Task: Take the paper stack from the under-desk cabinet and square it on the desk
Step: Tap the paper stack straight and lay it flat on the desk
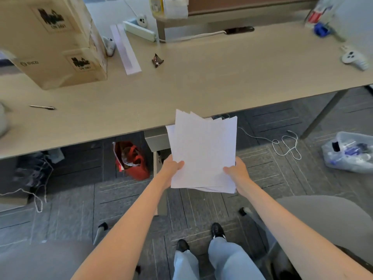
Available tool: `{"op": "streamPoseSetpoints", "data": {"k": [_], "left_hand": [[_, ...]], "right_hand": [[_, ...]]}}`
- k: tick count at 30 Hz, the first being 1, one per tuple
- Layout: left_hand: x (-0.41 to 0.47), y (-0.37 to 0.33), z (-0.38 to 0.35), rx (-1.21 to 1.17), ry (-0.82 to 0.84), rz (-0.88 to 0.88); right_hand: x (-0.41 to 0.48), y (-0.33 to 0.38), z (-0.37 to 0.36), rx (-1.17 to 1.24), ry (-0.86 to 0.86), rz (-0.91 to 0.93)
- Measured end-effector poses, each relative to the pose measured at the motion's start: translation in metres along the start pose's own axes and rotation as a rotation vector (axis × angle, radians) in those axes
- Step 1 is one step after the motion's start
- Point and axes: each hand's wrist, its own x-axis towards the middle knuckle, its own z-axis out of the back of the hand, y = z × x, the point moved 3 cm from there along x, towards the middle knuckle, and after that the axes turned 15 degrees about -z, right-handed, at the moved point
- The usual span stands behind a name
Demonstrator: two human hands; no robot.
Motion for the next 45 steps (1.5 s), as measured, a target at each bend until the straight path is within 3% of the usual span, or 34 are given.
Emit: {"op": "streamPoseSetpoints", "data": {"k": [16, 33, 45], "left_hand": [[0.067, -0.139, -0.007, 0.026, 0.051, -0.319], [0.314, -0.244, -0.096, -0.1, -0.161, -0.271], [0.389, -0.27, -0.123, 0.018, -0.247, -0.276]], "right_hand": [[0.011, 0.141, 0.017, 0.17, 0.003, 0.206], [0.21, 0.363, 0.103, 0.147, 0.09, 0.327], [0.271, 0.418, 0.136, 0.13, 0.07, 0.315]]}}
